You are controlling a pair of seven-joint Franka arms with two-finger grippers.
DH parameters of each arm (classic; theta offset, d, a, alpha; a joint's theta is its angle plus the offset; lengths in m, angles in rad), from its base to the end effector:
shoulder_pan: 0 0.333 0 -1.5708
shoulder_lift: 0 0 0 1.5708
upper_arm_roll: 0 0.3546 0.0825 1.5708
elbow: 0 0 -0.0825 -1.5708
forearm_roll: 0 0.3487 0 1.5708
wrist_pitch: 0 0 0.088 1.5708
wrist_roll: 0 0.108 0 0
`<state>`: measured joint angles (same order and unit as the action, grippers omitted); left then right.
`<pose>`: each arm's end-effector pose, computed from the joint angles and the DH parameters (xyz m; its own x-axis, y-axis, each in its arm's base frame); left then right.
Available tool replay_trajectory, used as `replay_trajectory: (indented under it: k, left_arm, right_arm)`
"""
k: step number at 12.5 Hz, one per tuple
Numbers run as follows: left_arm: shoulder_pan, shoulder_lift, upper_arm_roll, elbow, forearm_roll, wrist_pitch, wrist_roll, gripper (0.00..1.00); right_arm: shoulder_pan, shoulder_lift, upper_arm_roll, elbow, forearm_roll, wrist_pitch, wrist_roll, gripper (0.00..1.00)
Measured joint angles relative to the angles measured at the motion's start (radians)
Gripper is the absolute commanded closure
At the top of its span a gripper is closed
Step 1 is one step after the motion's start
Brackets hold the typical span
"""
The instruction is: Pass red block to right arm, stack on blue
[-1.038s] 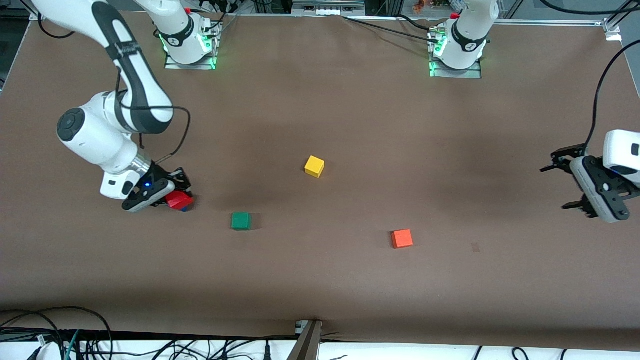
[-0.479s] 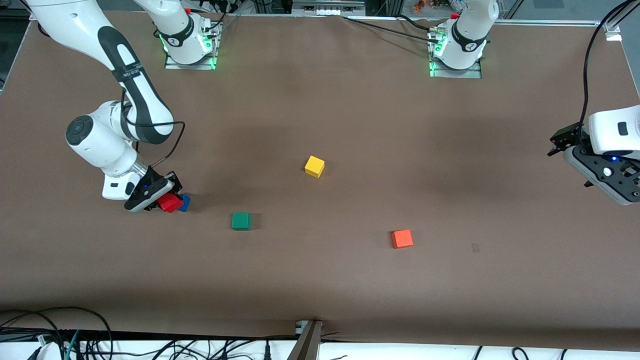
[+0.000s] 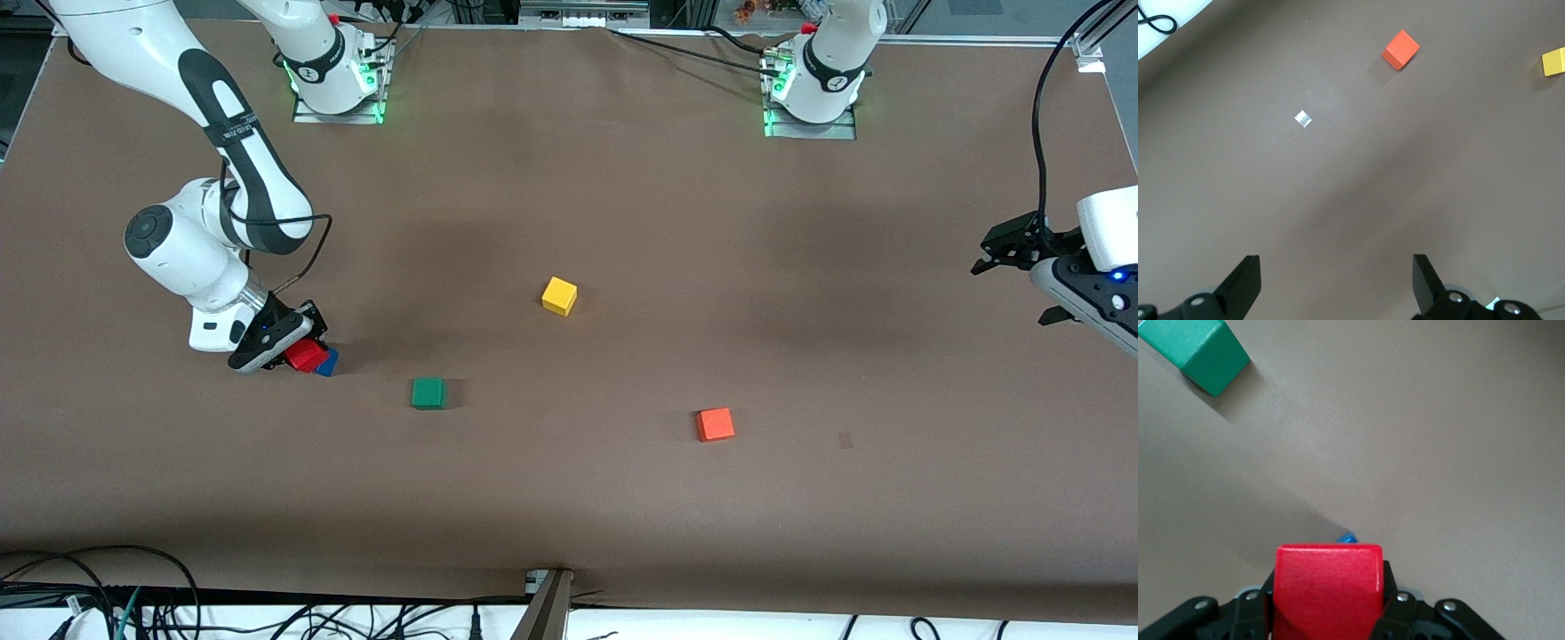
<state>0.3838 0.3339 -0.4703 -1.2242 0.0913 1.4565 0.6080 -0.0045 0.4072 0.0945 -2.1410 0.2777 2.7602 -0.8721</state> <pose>0.6108 0.0161 0.6280 0.7832 -0.6213 -0.0227 -0.6176 -0.7817 0.0862 0.5859 0.0383 0.2956 0.7345 0.6258 0.2624 0.6447 -0.7642 0.0178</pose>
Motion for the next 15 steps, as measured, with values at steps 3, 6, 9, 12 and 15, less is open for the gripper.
replay_trajectory:
  k: [3, 6, 9, 12, 15]
  left_arm:
    - [-0.008, -0.042, -0.005, -0.002, -0.013, -0.024, -0.084, 0.0]
    - [-0.05, -0.107, -0.004, -0.041, -0.022, -0.039, -0.293, 0.0]
    - [-0.161, -0.158, 0.097, -0.105, -0.04, -0.041, -0.425, 0.0]
    - [-0.28, -0.206, 0.273, -0.201, -0.1, 0.014, -0.44, 0.0]
    - [-0.338, -0.267, 0.343, -0.321, -0.112, 0.062, -0.486, 0.0]
  right_arm:
    - [0.0, 0.0, -0.002, -0.005, 0.0, -0.002, 0.0, 0.0]
    - [-0.001, -0.002, -0.005, -0.006, 0.0, -0.029, 0.0, 0.0]
    - [-0.002, -0.026, -0.008, 0.011, 0.0, -0.121, 0.018, 0.0]
    - [-0.002, -0.065, -0.043, 0.113, 0.0, -0.395, 0.098, 0.0]
    - [-0.004, -0.078, -0.09, 0.251, -0.083, -0.635, 0.173, 0.0]
